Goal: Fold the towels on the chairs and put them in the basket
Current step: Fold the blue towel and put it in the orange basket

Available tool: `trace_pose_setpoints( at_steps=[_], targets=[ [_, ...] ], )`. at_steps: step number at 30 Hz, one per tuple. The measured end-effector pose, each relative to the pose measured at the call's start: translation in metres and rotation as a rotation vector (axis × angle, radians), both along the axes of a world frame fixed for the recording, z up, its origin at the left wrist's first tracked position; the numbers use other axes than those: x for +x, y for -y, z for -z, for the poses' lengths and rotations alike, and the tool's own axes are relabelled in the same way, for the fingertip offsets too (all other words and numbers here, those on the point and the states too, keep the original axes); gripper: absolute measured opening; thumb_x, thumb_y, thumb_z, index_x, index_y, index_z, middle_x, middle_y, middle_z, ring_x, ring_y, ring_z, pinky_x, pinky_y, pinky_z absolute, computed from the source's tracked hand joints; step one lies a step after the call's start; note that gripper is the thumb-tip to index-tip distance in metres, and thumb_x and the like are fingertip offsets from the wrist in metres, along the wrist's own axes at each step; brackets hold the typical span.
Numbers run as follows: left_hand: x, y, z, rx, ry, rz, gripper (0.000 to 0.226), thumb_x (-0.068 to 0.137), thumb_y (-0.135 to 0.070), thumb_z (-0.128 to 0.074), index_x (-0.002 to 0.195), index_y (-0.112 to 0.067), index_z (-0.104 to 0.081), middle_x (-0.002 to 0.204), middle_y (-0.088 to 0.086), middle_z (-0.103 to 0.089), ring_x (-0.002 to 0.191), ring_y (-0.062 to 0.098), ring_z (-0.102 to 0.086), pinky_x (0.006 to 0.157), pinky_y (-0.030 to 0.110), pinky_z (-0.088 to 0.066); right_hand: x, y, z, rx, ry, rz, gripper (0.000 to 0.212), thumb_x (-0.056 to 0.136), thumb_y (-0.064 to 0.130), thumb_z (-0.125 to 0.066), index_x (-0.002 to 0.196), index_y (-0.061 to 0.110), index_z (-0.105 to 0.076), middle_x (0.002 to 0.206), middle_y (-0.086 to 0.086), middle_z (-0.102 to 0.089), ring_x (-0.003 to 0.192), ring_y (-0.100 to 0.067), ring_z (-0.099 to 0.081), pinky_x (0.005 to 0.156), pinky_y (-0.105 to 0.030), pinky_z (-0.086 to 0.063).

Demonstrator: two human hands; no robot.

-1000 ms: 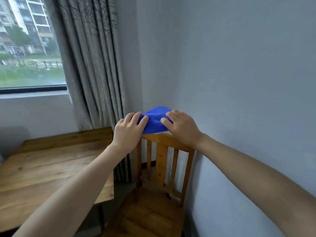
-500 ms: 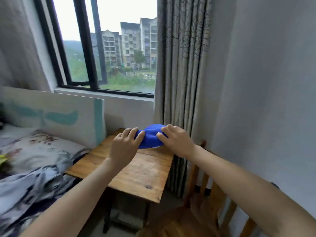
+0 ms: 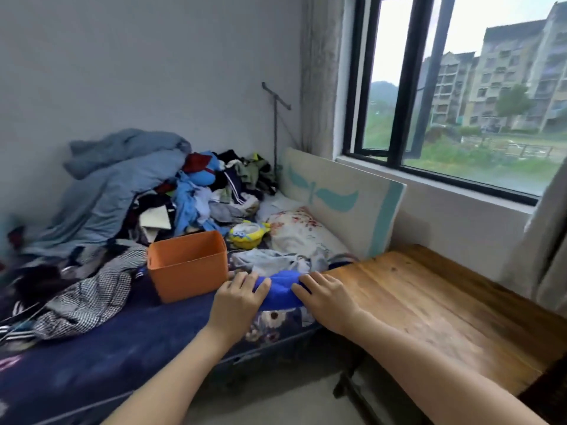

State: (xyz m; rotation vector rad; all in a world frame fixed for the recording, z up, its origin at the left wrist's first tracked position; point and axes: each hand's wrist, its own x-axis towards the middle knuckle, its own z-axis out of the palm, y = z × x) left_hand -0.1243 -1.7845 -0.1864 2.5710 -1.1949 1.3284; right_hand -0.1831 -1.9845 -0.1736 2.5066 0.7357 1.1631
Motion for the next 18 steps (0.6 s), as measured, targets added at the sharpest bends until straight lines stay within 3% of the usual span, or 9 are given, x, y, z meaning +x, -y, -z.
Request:
trace_pose_setpoints(
  at_steps=[3,5,10,15,18],
  targets=[
    [0.017,-0.037,0.000,0.002,0.028,-0.054,0.030,0.070,-0.009,-0.047,0.083,-0.014,-0.074,0.081,0.010,-0.071,0.066,0.025,-0.068,0.046,0.026,-0.051,0.030,-0.031,0.001,-0.029,-0.049,-0.069,0.024,0.057,0.017,-0.079,0.079,0.015,-0.069,0.076,-0.002,-0.066,0.061,-0.019,-0.061,0.051,-0.024,-0.050],
    [0.034,-0.061,0.000,-0.006,0.057,-0.097,0.033,0.071,-0.010,-0.043,0.082,-0.014,-0.074,0.079,0.009,-0.071,0.064,0.023,-0.067,0.045,0.024,-0.050,0.056,-0.054,-0.001,-0.047,-0.034,-0.089,0.026,0.056,0.019,-0.081,0.079,0.017,-0.070,0.076,-0.001,-0.066,0.061,-0.017,-0.062,0.050,-0.022,-0.049],
    [0.082,-0.114,-0.002,-0.035,0.072,-0.181,0.033,0.071,-0.009,-0.043,0.081,-0.015,-0.074,0.077,0.007,-0.071,0.062,0.022,-0.066,0.044,0.024,-0.050,0.126,-0.105,0.002,-0.017,0.041,-0.213,0.011,0.069,0.012,-0.063,0.078,0.014,-0.069,0.074,-0.002,-0.064,0.076,-0.020,-0.054,0.059,-0.025,-0.045],
    [0.122,-0.155,0.027,-0.010,0.013,-0.219,0.033,0.070,-0.005,-0.042,0.080,-0.015,-0.072,0.077,0.007,-0.070,0.061,0.021,-0.065,0.042,0.024,-0.048,0.177,-0.145,0.032,-0.023,-0.103,-0.266,0.029,0.051,0.013,-0.081,0.078,0.013,-0.069,0.071,-0.002,-0.063,0.058,-0.020,-0.059,0.046,-0.026,-0.046],
    [0.145,-0.174,0.044,0.011,-0.081,-0.269,0.023,0.060,-0.005,-0.067,0.080,-0.016,-0.073,0.077,0.006,-0.070,0.060,0.020,-0.065,0.041,0.023,-0.048,0.204,-0.165,0.043,-0.037,-0.139,-0.287,0.028,0.050,0.013,-0.081,0.074,0.014,-0.067,0.068,0.000,-0.061,0.055,-0.018,-0.056,0.045,-0.025,-0.044]
  ],
)
